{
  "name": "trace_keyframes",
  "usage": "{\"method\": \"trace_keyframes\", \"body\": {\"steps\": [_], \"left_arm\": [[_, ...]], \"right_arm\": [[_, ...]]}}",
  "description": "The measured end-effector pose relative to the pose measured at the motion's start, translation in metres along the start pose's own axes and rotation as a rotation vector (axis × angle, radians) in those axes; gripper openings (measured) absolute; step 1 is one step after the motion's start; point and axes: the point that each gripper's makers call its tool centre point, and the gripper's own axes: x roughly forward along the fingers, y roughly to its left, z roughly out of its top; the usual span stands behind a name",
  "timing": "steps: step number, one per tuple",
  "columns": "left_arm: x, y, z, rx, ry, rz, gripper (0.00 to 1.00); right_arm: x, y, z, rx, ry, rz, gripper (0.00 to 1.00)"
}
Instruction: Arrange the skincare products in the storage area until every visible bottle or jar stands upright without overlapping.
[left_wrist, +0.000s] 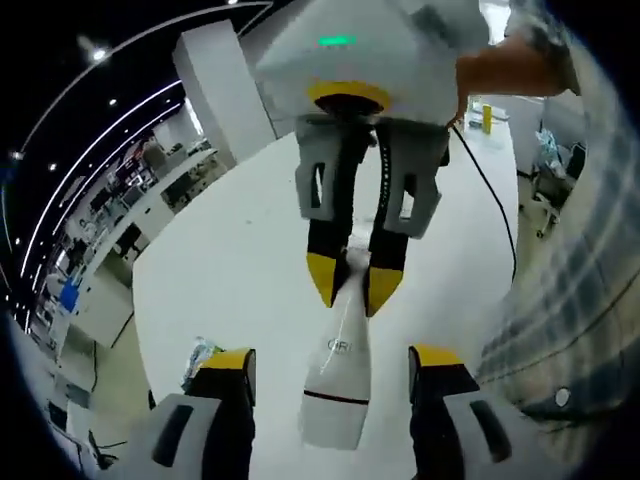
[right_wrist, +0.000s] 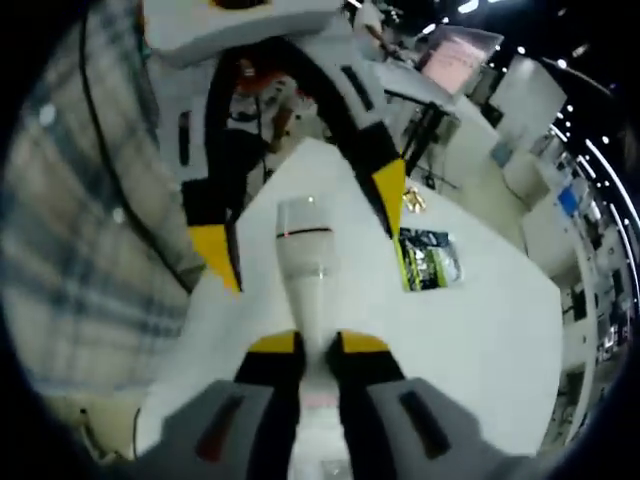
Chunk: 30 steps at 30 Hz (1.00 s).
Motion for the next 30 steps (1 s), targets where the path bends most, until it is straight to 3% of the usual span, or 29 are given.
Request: {"method": "trace_keyframes", "body": {"steps": [4,6,9,12,19,30], "left_arm": [[0.010,-0.009,0.002,0.043,0.025,-0.026,0.57],[0.012,-0.012,0.000,0.090,0.049,-0.032,0.51],[0.012,-0.013,0.001,0.149,0.035,-0.018,0.39],[0.013,-0.016,0.000,0.131,0.034,-0.039,0.30],[0.016,-0.025,-0.007,0.105,0.071,-0.069,0.27],[0.010,-0.026,-0.009,0.021,0.038,-0.066,0.18]], "right_arm": [[-0.003,0.004,0.013,-0.021,-0.020,0.005,0.10],[-0.005,0.004,0.018,-0.029,-0.031,0.003,0.10],[-0.009,0.007,0.025,-0.035,-0.054,0.008,0.10],[-0.013,0.009,0.029,-0.044,-0.065,0.003,0.10],[-0.013,0.018,0.038,-0.043,-0.109,0.033,0.09],[-0.014,0.022,0.045,-0.075,-0.136,0.054,0.11]]}}
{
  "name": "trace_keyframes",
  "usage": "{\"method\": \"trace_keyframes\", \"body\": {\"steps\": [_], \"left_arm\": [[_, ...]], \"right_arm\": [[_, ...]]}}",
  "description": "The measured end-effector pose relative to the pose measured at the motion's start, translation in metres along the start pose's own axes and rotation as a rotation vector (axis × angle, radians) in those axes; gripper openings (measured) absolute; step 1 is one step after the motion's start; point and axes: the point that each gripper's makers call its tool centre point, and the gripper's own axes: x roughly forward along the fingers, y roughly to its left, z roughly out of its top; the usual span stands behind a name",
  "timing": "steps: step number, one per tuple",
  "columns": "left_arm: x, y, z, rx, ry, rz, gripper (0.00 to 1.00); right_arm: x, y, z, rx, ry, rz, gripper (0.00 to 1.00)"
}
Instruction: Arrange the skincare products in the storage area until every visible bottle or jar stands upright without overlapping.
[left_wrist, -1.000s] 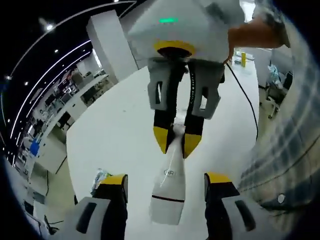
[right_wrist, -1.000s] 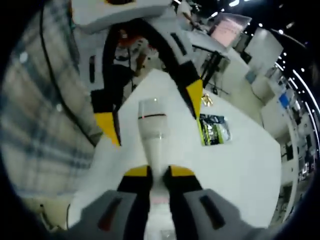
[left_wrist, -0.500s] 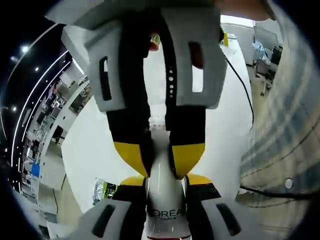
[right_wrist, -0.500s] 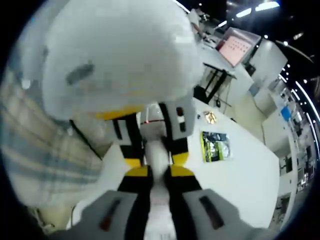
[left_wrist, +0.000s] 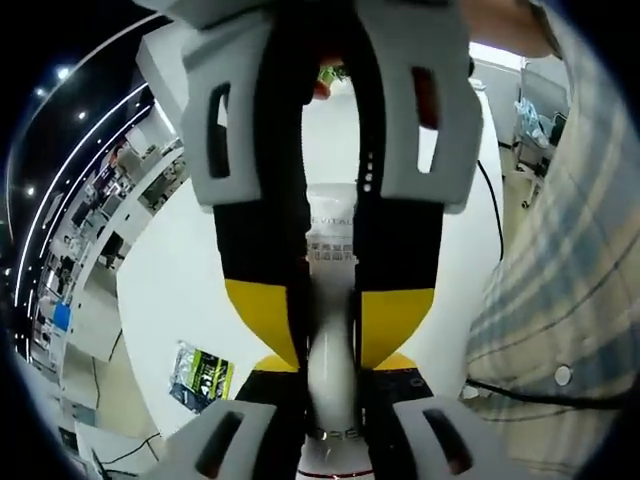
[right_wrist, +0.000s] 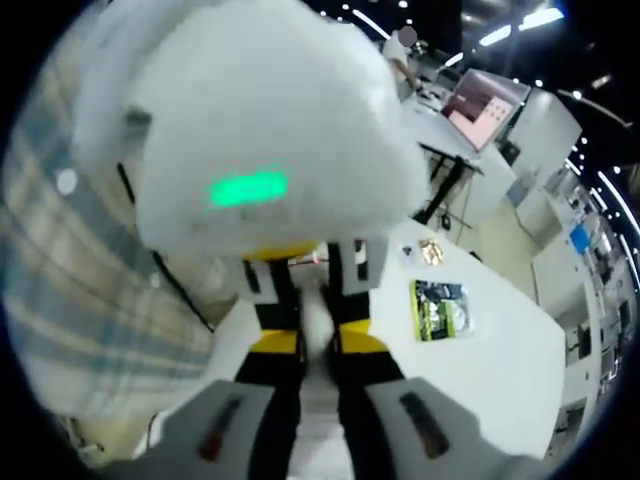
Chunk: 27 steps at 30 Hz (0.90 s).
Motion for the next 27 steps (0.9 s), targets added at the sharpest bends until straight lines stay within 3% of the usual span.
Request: {"method": "trace_keyframes", "body": {"steps": [7,12,19,23,25,27], "left_arm": [[-0.001,-0.006,-0.003,-0.049,-0.016,-0.017,0.15],[-0.003,-0.009,-0.004,-0.070,-0.032,-0.019,0.14],[-0.007,-0.006,-0.010,-0.081,-0.028,-0.017,0.13],[-0.011,-0.002,-0.012,-0.127,-0.047,-0.008,0.13],[-0.013,0.000,-0.013,-0.155,-0.062,-0.004,0.13],[-0.015,0.003,-0.013,-0.192,-0.079,0.001,0.13]], "right_arm": [[0.002,0.003,0.002,-0.007,-0.040,0.023,0.14],[0.000,0.010,0.008,0.033,-0.108,0.060,0.16],[-0.006,0.006,0.001,0.073,-0.133,0.037,0.28],[-0.019,-0.011,-0.006,0.234,-0.198,-0.015,0.41],[-0.030,-0.023,-0.001,0.342,-0.307,-0.051,0.45],[-0.039,-0.033,-0.005,0.515,-0.371,-0.073,0.47]]}}
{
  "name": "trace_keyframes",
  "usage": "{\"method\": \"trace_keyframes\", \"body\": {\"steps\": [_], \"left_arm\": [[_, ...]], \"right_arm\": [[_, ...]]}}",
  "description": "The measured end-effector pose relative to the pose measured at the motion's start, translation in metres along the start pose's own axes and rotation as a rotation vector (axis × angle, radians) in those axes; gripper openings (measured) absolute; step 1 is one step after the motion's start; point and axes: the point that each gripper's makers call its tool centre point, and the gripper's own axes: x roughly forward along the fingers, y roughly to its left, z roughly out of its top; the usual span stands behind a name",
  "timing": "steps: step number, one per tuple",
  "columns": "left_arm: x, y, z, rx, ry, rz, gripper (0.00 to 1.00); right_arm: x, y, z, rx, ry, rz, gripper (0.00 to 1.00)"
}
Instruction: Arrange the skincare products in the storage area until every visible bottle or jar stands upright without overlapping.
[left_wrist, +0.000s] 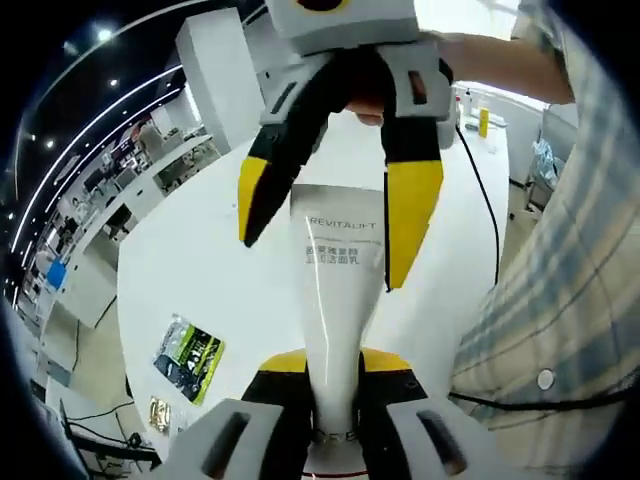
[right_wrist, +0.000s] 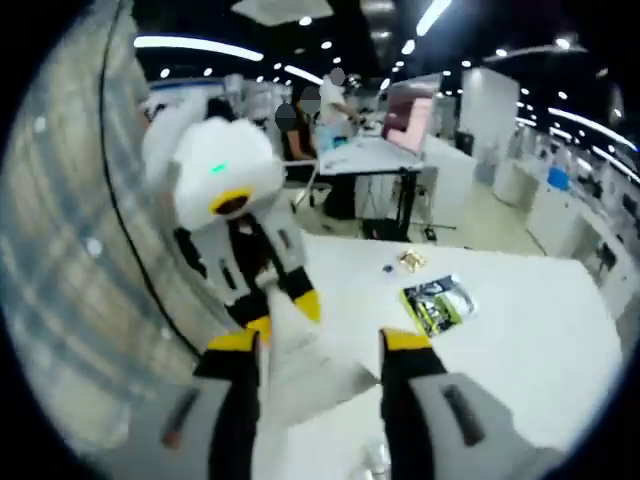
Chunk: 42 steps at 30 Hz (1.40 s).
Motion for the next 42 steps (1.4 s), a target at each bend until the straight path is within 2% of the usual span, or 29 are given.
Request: {"method": "trace_keyframes", "body": {"steps": [1,3,4,6,10,11,14,17,21,24,28,30,32,37,42], "left_arm": [[-0.001,0.002,0.003,-0.047,-0.025,-0.002,0.13],[-0.003,0.007,0.003,-0.073,-0.036,0.006,0.13],[-0.005,0.009,0.003,-0.087,-0.046,0.011,0.13],[-0.007,0.013,0.005,-0.133,-0.074,0.017,0.13],[-0.011,0.020,0.010,-0.183,-0.113,0.030,0.13],[-0.012,0.021,0.013,-0.202,-0.133,0.034,0.13],[-0.014,0.023,0.018,-0.224,-0.160,0.046,0.14],[-0.014,0.022,0.025,-0.226,-0.185,0.055,0.14],[-0.015,0.023,0.032,-0.235,-0.216,0.069,0.14],[-0.015,0.022,0.035,-0.241,-0.228,0.075,0.14],[-0.017,0.022,0.036,-0.237,-0.239,0.092,0.14],[-0.017,0.022,0.036,-0.248,-0.245,0.097,0.14],[-0.017,0.021,0.035,-0.252,-0.247,0.103,0.15],[-0.016,0.021,0.031,-0.248,-0.241,0.115,0.16],[-0.017,0.020,0.030,-0.267,-0.256,0.119,0.17]], "right_arm": [[-0.003,-0.004,-0.002,0.063,-0.015,-0.011,0.48],[-0.008,-0.011,-0.001,0.117,-0.064,-0.036,0.52],[-0.010,-0.012,-0.001,0.188,-0.092,-0.036,0.53],[-0.013,-0.011,-0.001,0.319,-0.147,-0.011,0.54],[-0.016,-0.011,0.004,0.484,-0.254,0.014,0.52],[-0.017,-0.010,0.007,0.551,-0.290,0.031,0.51],[-0.016,-0.011,0.017,0.642,-0.373,0.055,0.50],[-0.013,-0.007,0.027,0.703,-0.429,0.080,0.43],[-0.003,-0.002,0.031,0.712,-0.432,0.077,0.39],[0.001,0.001,0.034,0.740,-0.448,0.077,0.32],[0.001,-0.006,0.036,0.803,-0.483,0.045,0.24],[0.002,-0.009,0.034,0.821,-0.482,0.028,0.18],[0.003,-0.008,0.034,0.825,-0.478,0.030,0.18],[0.004,-0.005,0.032,0.810,-0.450,0.015,0.14],[0.005,0.000,0.034,0.732,-0.417,0.009,0.11]]}}
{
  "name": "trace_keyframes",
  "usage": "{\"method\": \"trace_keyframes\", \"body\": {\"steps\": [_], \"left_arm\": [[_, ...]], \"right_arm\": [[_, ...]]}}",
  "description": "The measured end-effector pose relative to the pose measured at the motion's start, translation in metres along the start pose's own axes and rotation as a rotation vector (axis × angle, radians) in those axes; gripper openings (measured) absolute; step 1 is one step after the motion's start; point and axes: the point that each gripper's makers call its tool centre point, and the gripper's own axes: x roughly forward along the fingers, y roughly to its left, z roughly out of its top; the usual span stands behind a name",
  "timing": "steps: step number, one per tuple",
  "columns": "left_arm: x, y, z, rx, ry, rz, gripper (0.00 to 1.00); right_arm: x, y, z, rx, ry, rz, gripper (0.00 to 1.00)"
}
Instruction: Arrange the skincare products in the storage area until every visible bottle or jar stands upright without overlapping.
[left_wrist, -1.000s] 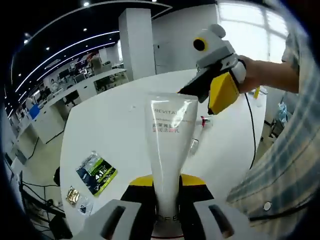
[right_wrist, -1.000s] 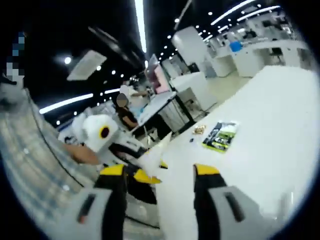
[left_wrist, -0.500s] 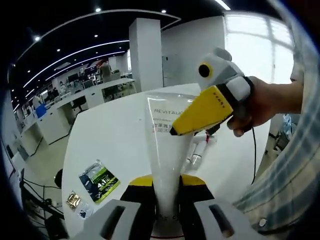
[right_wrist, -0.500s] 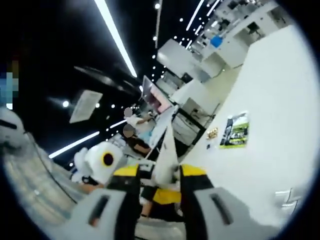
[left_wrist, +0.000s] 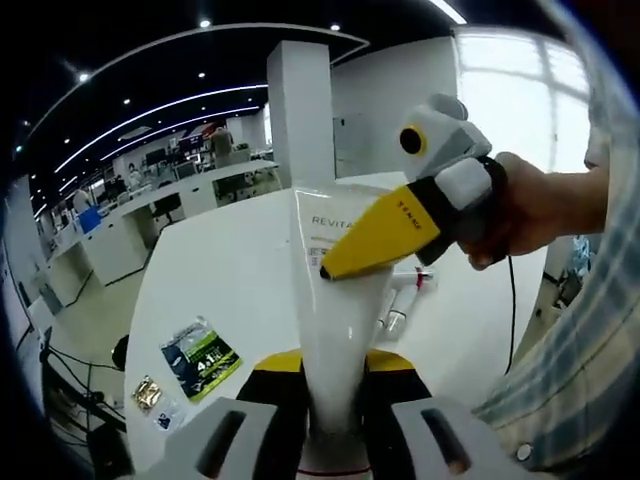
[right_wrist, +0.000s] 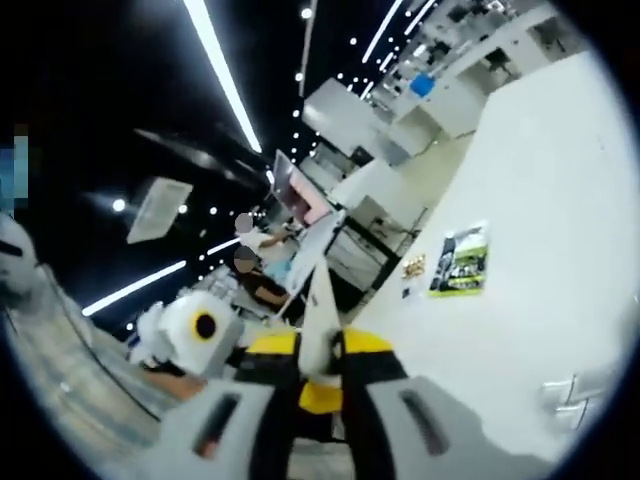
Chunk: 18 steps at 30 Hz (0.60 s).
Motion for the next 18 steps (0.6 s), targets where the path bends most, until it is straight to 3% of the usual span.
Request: {"method": "trace_keyframes", "body": {"steps": [6,10,15,18], "left_arm": [[-0.002,-0.002,-0.002,-0.057,-0.015,-0.006,0.21],[-0.007,-0.005,0.001,-0.050,-0.042,-0.018,0.25],[-0.010,-0.013,0.000,-0.054,-0.085,-0.074,0.29],[-0.013,-0.016,-0.007,-0.073,-0.078,-0.093,0.29]], "right_arm": [[0.003,0.005,-0.003,-0.077,0.045,0.004,0.10],[0.003,0.012,-0.001,-0.144,0.069,0.017,0.09],[0.003,0.015,-0.005,-0.225,0.107,0.018,0.07],[0.002,0.012,-0.012,-0.301,0.160,0.006,0.07]]}}
